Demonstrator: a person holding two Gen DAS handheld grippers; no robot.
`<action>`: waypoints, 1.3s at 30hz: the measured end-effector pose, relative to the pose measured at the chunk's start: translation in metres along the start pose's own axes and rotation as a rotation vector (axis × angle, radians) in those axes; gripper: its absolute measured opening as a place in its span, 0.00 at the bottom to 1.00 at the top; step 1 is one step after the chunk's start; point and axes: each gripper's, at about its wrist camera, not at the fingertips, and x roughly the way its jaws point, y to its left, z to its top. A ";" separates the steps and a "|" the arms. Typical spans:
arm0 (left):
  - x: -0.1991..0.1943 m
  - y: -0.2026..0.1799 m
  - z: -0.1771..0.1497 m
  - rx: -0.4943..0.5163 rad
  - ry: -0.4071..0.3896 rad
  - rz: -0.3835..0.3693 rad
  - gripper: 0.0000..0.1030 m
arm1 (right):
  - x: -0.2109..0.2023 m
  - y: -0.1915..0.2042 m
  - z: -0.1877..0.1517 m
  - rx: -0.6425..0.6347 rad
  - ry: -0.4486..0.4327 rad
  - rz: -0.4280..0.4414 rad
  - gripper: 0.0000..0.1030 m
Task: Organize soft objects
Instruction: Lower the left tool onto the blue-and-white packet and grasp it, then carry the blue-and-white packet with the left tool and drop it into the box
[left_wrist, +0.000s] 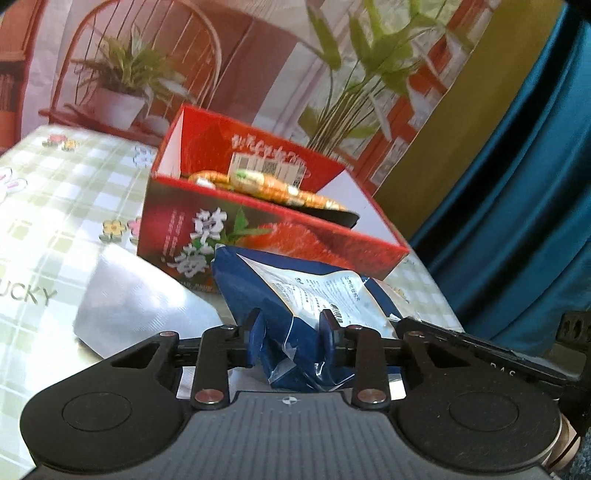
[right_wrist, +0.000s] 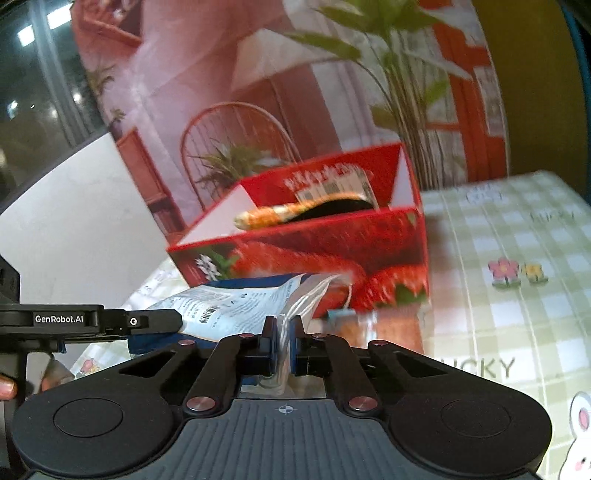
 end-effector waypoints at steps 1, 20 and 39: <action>-0.005 -0.001 0.000 0.011 -0.011 -0.001 0.33 | -0.003 0.004 0.002 -0.018 -0.008 0.004 0.06; 0.003 -0.025 0.082 0.211 -0.138 0.050 0.33 | 0.006 0.018 0.084 -0.176 -0.109 0.040 0.06; 0.101 0.007 0.134 0.119 -0.037 0.221 0.34 | 0.142 -0.024 0.123 -0.070 0.003 -0.091 0.06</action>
